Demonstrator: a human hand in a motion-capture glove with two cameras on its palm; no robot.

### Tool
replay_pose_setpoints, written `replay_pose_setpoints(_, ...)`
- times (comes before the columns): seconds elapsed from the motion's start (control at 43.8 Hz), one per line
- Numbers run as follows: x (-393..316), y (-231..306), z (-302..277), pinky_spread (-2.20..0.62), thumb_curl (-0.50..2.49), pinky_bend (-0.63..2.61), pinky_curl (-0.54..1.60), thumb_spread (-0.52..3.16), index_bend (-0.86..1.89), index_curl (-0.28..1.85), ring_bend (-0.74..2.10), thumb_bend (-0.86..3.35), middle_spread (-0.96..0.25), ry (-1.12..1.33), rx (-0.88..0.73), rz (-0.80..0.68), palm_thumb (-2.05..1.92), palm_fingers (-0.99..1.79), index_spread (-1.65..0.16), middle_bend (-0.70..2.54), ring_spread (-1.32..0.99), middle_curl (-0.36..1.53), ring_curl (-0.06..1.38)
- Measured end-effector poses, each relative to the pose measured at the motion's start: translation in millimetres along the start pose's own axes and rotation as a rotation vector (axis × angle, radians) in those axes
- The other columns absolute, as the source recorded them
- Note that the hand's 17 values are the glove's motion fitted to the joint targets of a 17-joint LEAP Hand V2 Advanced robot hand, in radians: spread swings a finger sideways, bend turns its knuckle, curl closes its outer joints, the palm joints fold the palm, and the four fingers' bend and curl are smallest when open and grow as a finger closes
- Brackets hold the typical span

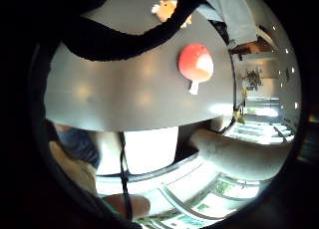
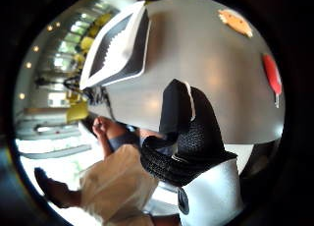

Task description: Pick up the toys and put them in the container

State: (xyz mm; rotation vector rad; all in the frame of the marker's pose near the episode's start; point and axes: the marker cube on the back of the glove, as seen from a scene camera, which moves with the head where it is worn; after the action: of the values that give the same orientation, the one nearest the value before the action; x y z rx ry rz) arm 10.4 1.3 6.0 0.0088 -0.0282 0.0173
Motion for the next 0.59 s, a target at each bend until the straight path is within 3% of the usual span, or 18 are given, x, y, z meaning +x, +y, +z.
replay_pose_setpoints(0.229, 45, 21, 13, -0.03, 0.07, 0.76, 0.26, 1.15, 0.21, 0.17, 0.12, 0.05, -0.07, -0.009, -0.002, 0.021, 0.02, -0.24, -0.23, 0.08, -0.03, 0.05, 0.01)
replay_pose_setpoints(0.366, -8, -1, -4, -0.03, 0.1, 0.77, 0.28, 1.31, 0.21, 0.22, 0.12, 0.04, -0.07, 0.009, -0.005, 0.011, 0.01, -0.25, -0.25, 0.09, -0.03, 0.07, 0.03)
replay_pose_setpoints(0.594, 6, -25, -5, -0.03, 0.15, 0.78, 0.31, 1.43, 0.17, 0.27, 0.14, 0.03, -0.07, 0.052, 0.035, 0.06, -0.01, -0.26, -0.27, 0.08, -0.04, 0.09, 0.05)
